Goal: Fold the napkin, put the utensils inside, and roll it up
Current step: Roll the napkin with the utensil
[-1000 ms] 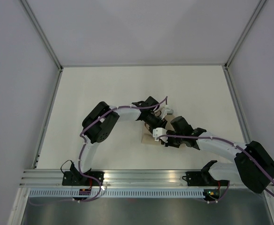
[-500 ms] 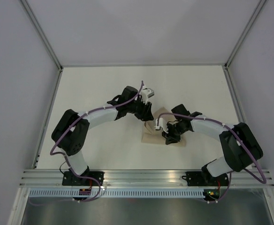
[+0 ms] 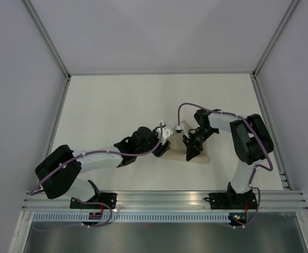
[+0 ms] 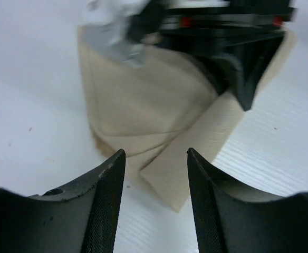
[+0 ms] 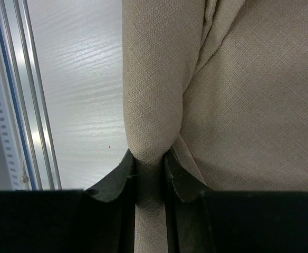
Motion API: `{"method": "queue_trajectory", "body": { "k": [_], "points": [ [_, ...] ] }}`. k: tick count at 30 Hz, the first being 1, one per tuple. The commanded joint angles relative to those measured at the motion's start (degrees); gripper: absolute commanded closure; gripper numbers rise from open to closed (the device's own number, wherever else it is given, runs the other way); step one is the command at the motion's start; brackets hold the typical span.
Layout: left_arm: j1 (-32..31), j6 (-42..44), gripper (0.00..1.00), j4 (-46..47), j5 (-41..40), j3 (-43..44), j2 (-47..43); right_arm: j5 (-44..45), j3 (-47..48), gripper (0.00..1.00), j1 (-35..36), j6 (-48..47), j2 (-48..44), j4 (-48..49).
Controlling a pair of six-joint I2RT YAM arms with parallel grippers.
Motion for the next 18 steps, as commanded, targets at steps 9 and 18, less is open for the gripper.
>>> {"method": "queue_trajectory", "body": {
  "k": [9, 18],
  "points": [
    [-18.76, 27.84, 0.41, 5.40, -12.54, 4.22, 9.91, 7.35, -0.95, 0.95, -0.30, -0.70, 6.17, 4.16],
    [-20.52, 33.12, 0.33, 8.99, -14.29, 7.65, 18.52, 7.26, -0.77, 0.95, -0.57, -0.44, 6.97, 4.07]
  ]
}}
